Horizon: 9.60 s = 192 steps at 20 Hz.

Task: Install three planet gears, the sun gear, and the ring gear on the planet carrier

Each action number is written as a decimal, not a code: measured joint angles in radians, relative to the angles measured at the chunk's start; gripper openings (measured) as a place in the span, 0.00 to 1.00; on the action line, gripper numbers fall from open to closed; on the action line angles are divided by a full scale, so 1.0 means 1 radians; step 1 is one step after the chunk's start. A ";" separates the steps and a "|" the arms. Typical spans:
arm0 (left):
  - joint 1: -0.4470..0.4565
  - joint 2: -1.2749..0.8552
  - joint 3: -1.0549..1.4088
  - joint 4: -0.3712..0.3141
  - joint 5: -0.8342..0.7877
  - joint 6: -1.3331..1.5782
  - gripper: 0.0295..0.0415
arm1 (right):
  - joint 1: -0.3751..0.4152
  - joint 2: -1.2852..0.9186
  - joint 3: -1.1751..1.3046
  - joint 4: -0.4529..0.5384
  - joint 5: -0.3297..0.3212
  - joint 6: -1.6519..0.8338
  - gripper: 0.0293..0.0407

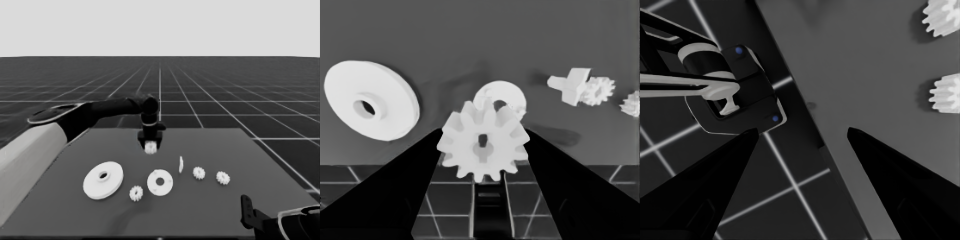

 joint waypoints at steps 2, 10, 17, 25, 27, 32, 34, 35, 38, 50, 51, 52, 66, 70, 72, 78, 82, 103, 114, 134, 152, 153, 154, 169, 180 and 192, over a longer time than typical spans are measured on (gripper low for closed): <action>0.000 0.036 -0.032 0.000 0.000 -0.003 0.14 | 0.000 0.000 0.000 0.000 0.000 0.000 0.81; 0.273 0.073 -0.121 0.256 -0.099 0.036 0.14 | 0.000 0.000 0.000 0.000 0.000 0.000 0.81; 0.338 0.103 -0.210 0.308 -0.140 0.085 0.14 | 0.000 0.000 0.000 0.000 0.000 0.000 0.81; 0.339 0.104 -0.213 0.309 -0.142 0.086 0.74 | 0.000 0.000 0.000 0.000 0.000 0.000 0.81; 0.339 0.104 -0.213 0.309 -0.142 0.086 0.74 | 0.000 0.000 0.000 0.000 0.000 0.000 0.81; 0.023 0.047 -0.034 0.024 -0.007 -0.014 0.75 | 0.000 0.000 0.000 0.000 0.000 0.000 0.81; 0.007 0.051 -0.045 0.008 -0.002 -0.008 0.75 | 0.000 0.000 0.000 0.000 0.000 0.000 0.81; 0.004 0.052 -0.047 0.004 -0.001 -0.006 0.75 | 0.000 0.000 0.000 0.000 0.000 0.000 0.81; -0.002 -0.118 0.296 -0.002 -0.006 -0.181 0.75 | 0.000 0.000 0.000 0.000 0.000 0.000 0.81; 0.375 -0.311 0.566 0.380 -0.036 -0.262 0.75 | 0.000 0.000 0.000 0.000 0.000 0.000 0.81; 0.415 -0.302 0.530 0.415 -0.050 -0.238 0.75 | 0.000 0.000 0.000 0.000 0.000 0.000 0.81; 0.436 -0.297 0.506 0.434 -0.060 -0.223 0.75 | 0.000 0.000 0.000 0.000 0.000 0.000 0.81; 0.461 -0.287 0.470 0.459 -0.076 -0.201 0.14 | 0.000 0.000 0.000 0.000 0.000 0.000 0.81; 0.103 -0.333 0.674 0.098 -0.001 -0.340 0.14 | 0.000 0.000 0.000 0.000 0.000 0.000 0.81; 0.024 -0.329 0.657 0.026 -0.008 -0.330 0.14 | 0.000 0.000 0.000 0.000 0.000 0.000 0.81; -0.011 -0.223 0.563 -0.010 -0.011 -0.353 0.14 | 0.000 0.000 0.000 0.000 0.000 0.000 0.81; -0.010 -0.068 0.426 -0.010 -0.012 -0.358 0.14 | 0.000 0.000 0.000 0.000 0.000 0.000 0.81; 0.401 -0.026 0.271 0.400 -0.045 -0.256 0.74 | 0.000 0.000 0.000 0.000 0.000 0.000 0.81; -0.001 -0.050 0.408 0.001 -0.011 -0.359 0.75 | 0.000 0.000 0.000 0.000 0.000 0.000 0.81; -0.126 -1.239 1.346 0.349 -0.905 1.571 0.75 | 0.575 0.775 -1.084 0.716 -0.401 0.718 0.81; -0.126 -1.239 1.346 0.349 -0.905 1.571 0.75 | 0.192 0.877 -1.330 0.409 -0.183 0.635 0.17; -0.126 -1.239 1.346 0.349 -0.905 1.571 0.75 | 0.192 0.878 -1.330 0.409 -0.183 0.635 0.17; -0.126 -1.239 1.346 0.349 -0.905 1.571 0.75 | 0.192 0.878 -1.330 0.409 -0.183 0.635 0.17; -0.126 -1.239 1.346 0.349 -0.905 1.571 0.75 | 0.573 0.987 -1.078 0.723 -0.400 0.976 0.17; -0.126 -1.239 1.346 0.349 -0.905 1.571 0.75 | 0.279 1.159 -1.202 0.435 -0.331 1.021 0.17; -0.126 -1.239 1.346 0.349 -0.905 1.571 0.75 | 0.208 1.182 -1.280 0.372 -0.296 0.976 0.80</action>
